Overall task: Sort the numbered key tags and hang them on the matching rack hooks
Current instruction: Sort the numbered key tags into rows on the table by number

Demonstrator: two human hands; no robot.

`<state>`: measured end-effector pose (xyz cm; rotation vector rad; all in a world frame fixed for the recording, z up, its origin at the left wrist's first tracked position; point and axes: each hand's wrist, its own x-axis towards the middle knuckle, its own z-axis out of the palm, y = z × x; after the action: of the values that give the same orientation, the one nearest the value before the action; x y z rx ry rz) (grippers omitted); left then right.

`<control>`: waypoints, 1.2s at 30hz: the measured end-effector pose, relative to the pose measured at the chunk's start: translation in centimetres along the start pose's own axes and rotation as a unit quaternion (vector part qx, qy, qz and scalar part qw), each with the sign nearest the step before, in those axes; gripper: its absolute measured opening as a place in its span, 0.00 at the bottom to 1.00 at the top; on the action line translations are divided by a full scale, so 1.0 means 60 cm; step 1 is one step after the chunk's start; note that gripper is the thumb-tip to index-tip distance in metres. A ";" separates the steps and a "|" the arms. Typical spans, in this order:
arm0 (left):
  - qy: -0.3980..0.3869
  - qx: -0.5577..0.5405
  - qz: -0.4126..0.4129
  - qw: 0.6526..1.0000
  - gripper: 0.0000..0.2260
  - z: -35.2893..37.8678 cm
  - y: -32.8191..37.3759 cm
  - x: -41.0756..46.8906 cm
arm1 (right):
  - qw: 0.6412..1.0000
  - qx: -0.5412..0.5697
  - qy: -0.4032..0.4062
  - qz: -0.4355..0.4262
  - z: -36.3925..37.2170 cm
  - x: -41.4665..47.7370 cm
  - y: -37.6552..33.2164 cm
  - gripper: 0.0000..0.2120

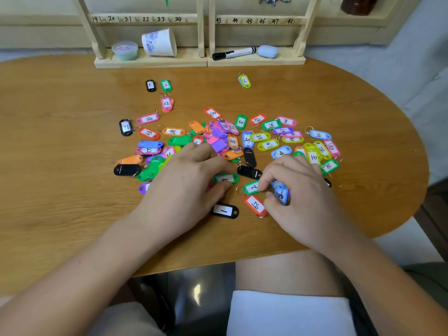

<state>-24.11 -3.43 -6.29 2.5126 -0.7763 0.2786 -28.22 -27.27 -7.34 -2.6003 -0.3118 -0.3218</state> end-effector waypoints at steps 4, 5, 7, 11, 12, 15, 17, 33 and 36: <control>-0.001 0.016 0.015 1.000 0.07 0.006 0.001 0.012 | 0.999 -0.006 0.035 0.027 0.005 0.012 0.008 0.06; 0.000 0.017 0.014 1.000 0.07 0.007 0.001 0.014 | 0.999 -0.009 0.037 0.031 0.009 0.017 0.007 0.04; 0.005 0.016 0.013 1.000 0.07 0.009 -0.001 0.013 | 0.998 -0.013 0.034 0.048 0.017 0.026 0.006 0.02; 0.004 0.020 0.006 1.000 0.06 0.012 -0.009 0.011 | 0.996 -0.007 0.004 0.088 0.018 0.043 0.006 0.05; 0.005 0.019 0.000 1.000 0.06 0.012 -0.009 0.011 | 0.995 0.002 -0.010 0.097 0.014 0.046 0.006 0.05; 0.018 0.004 -0.012 1.000 0.08 0.009 -0.004 0.010 | 0.994 0.014 -0.029 0.108 0.002 0.052 0.005 0.07; 0.017 -0.022 -0.004 1.000 0.07 0.008 0.007 0.011 | 0.995 0.013 -0.020 0.101 -0.002 0.055 0.003 0.08; -0.072 -0.038 0.004 0.997 0.10 0.009 0.030 0.013 | 0.999 0.029 -0.017 0.041 -0.028 0.022 0.020 0.06; -0.096 -0.043 0.000 0.994 0.12 -0.011 0.011 -0.005 | 0.997 0.008 -0.062 0.040 -0.029 0.019 0.018 0.08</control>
<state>-24.77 -3.44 -5.57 2.4835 -0.8444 0.0017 -27.11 -28.88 -6.04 -2.6140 -0.2508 -0.1288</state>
